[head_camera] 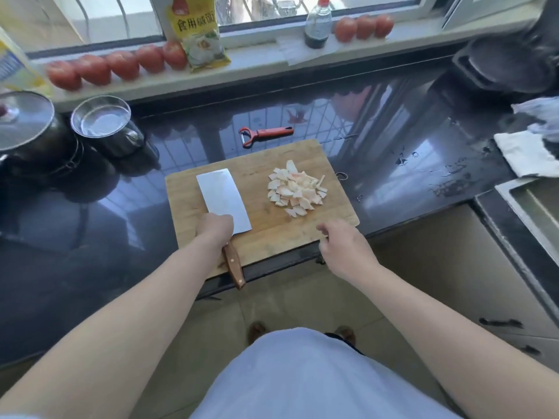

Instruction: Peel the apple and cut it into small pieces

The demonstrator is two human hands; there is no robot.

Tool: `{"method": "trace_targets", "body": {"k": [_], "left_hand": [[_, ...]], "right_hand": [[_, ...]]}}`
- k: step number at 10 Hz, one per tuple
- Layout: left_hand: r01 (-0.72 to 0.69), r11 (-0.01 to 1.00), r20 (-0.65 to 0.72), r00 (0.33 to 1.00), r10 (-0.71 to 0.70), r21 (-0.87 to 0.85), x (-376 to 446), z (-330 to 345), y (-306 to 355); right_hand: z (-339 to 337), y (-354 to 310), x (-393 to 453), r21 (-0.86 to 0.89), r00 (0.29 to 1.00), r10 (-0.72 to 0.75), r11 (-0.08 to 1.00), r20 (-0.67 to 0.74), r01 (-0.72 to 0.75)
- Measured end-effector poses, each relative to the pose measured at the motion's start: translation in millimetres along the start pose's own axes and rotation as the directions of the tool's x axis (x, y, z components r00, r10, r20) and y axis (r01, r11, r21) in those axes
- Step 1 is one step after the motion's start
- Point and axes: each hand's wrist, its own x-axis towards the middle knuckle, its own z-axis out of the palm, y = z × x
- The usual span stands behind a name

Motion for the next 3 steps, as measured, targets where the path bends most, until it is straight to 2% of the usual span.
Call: {"method": "trace_targets", "body": {"k": [1,3], "left_hand": [[-0.059,0.998,-0.018,0.998,0.060,0.020,-24.2,-7.6,3.7],[-0.274,0.938,0.028,0.961,0.275,0.214,-75.6,-17.8,32.5]], "right_hand": [[-15.9,-16.5,9.5,-0.058,0.995,-0.087,0.994,0.053,0.090],[-71.3,-39.7,24.4,-0.212,0.981,-0.148,0.962,0.127,0.173]]}}
